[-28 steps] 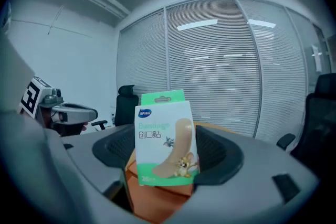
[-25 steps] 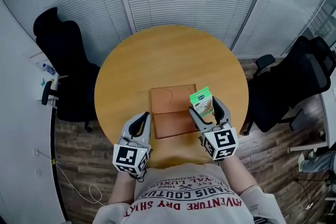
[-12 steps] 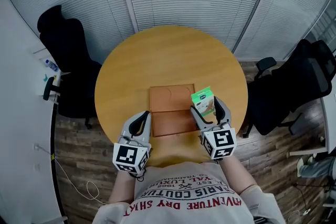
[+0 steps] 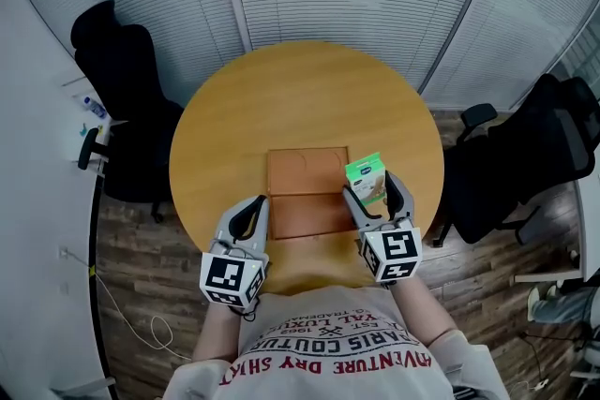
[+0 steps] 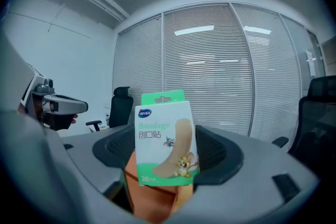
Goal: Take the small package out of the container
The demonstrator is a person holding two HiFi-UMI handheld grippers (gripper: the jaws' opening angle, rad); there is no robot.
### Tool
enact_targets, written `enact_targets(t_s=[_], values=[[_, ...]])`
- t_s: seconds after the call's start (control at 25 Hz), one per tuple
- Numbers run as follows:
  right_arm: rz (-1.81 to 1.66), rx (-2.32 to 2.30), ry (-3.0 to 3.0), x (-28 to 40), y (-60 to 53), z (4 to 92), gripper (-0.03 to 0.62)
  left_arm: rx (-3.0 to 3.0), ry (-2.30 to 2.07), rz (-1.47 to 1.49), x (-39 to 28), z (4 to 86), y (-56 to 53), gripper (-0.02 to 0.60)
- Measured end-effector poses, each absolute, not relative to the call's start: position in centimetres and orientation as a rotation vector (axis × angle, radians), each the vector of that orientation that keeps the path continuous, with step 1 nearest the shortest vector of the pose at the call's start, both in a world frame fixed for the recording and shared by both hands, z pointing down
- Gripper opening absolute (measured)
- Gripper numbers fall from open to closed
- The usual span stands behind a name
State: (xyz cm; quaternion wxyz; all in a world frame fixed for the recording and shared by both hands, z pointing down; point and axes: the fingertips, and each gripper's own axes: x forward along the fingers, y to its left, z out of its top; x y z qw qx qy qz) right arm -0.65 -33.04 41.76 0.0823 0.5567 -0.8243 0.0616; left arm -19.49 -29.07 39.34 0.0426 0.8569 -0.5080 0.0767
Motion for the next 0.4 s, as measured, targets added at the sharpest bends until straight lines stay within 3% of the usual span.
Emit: enact_targets(t_s=[0.4], values=[[0.179,1.656,-2.458,-0.77,-33.44,42.06,0.362,2.615,-1.551,0.253,-20.00,39.80,-29.14,0.012]])
